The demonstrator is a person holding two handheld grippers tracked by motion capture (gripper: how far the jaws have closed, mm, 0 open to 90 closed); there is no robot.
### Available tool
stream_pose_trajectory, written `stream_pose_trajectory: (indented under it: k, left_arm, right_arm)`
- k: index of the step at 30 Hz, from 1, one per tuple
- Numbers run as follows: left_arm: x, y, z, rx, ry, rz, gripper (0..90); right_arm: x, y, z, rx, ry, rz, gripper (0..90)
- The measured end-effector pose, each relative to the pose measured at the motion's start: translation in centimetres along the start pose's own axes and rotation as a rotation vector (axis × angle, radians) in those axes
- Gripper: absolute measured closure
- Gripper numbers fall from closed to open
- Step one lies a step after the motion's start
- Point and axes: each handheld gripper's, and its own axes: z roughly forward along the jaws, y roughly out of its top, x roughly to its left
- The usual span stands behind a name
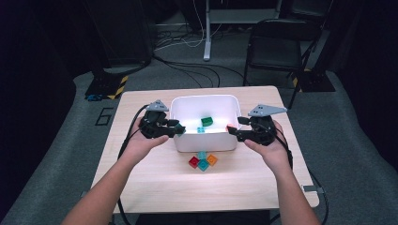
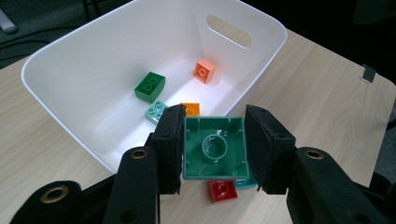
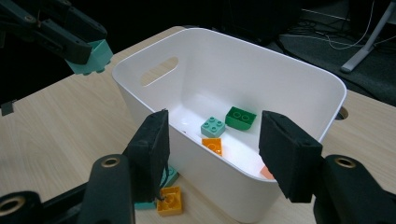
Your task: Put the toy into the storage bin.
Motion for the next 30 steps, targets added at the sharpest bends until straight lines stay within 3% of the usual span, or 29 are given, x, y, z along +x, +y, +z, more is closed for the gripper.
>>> stream_pose_trajectory:
  k: [15,30]
  left_arm:
    - [1.6,3.4,1.9,-0.029,0.004,-0.031,58.6]
    - [2.9,5.1,5.9,-0.007,0.025,-0.046,58.5]
  right_arm:
    - [-0.3,0.0,-0.3,-0.01,-0.008,0.006,42.4]
    - [-0.6,-0.1,-0.4,-0.011,-0.011,0.011,42.4]
